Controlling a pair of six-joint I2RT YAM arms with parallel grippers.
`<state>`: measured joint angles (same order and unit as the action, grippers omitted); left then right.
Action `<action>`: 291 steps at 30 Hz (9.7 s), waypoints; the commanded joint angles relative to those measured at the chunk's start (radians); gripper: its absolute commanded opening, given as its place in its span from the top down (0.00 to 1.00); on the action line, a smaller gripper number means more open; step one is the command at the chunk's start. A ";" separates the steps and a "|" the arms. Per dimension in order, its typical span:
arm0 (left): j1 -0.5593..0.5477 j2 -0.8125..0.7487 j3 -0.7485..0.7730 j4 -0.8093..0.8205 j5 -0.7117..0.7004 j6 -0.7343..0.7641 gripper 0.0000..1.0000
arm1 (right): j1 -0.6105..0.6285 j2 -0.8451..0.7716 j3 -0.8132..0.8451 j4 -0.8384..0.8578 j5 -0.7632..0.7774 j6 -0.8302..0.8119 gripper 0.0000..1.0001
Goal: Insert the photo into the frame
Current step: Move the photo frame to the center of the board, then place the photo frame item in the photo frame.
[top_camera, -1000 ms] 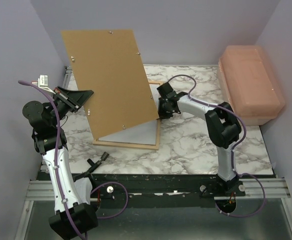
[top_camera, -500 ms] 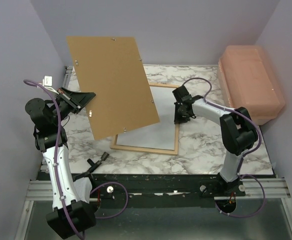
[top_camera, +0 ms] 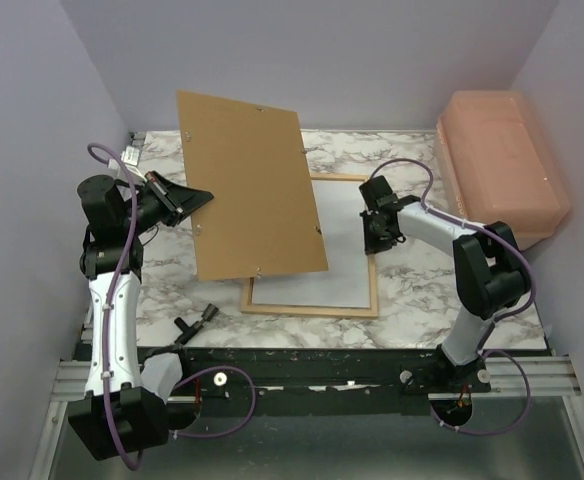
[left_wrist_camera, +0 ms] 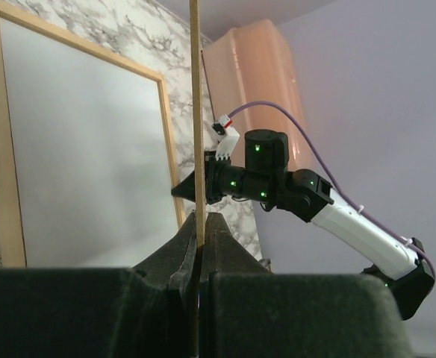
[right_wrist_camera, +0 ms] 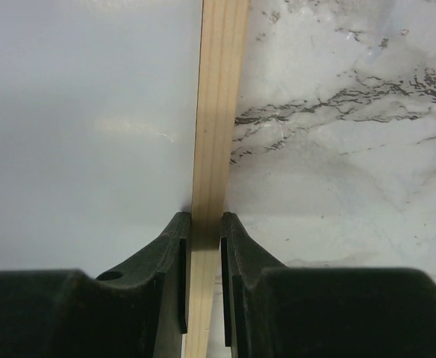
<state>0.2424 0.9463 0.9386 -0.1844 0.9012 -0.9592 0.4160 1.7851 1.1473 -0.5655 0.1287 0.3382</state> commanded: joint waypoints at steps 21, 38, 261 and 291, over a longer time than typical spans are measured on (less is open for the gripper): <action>-0.119 0.104 0.058 -0.109 -0.046 0.123 1.00 | -0.014 -0.079 0.003 -0.077 -0.039 -0.009 0.44; -0.228 0.104 -0.087 0.015 -0.059 0.078 1.00 | -0.041 -0.107 -0.137 -0.066 -0.180 0.124 0.56; -0.351 0.422 -0.380 0.752 -0.013 -0.164 1.00 | 0.576 -0.212 0.008 -0.152 -0.008 0.165 1.00; -0.386 0.419 -0.362 0.700 0.013 -0.113 1.00 | -0.148 -0.396 -0.227 -0.008 -0.467 0.205 0.78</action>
<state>-0.1165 1.3743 0.5579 0.4438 0.8513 -1.0630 0.3527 1.3659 0.9546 -0.5903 -0.2806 0.5125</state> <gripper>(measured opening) 0.031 0.170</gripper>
